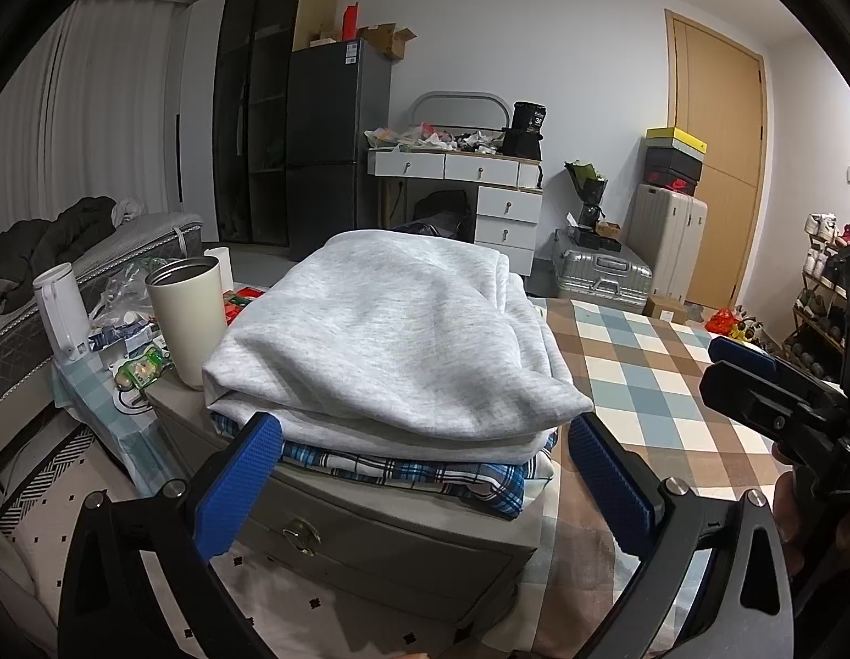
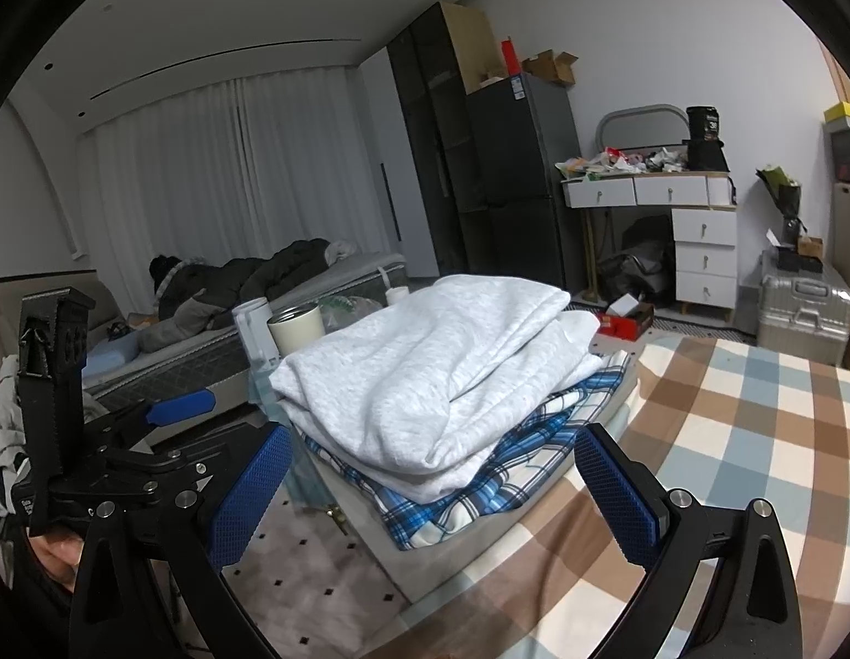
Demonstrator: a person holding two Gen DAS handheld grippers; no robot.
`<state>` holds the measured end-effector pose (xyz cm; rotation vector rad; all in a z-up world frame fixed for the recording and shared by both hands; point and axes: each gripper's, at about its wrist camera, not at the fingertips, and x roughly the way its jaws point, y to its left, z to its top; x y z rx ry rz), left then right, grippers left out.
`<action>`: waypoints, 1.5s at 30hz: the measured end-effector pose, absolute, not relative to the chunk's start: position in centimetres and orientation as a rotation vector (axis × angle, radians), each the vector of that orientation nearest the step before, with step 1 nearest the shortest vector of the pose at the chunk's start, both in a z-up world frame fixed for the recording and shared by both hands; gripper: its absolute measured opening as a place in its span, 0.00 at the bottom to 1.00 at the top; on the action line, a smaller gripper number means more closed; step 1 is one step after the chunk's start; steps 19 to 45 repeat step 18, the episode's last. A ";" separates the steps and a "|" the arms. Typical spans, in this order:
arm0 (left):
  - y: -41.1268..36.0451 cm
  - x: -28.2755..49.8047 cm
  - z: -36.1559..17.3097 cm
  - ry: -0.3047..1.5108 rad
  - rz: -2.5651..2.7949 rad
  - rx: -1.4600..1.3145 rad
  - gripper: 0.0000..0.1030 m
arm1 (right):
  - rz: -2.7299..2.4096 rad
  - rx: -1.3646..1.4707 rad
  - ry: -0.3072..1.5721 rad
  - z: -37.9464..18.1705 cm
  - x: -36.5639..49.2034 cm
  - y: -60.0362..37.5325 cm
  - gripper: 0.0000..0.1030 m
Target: Fold large clothes
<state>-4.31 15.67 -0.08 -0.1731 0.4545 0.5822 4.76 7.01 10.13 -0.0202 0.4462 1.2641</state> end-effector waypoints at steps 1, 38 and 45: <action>15.7 -4.3 -0.1 0.455 0.582 -0.174 0.99 | 1.264 -0.020 0.446 10.1 4.8 7.0 1.00; 15.9 -4.1 -0.2 0.463 0.576 -0.179 0.99 | 1.275 -0.029 0.448 10.1 4.5 7.2 1.00; 15.9 -4.1 -0.2 0.463 0.576 -0.179 0.99 | 1.275 -0.029 0.448 10.1 4.5 7.2 1.00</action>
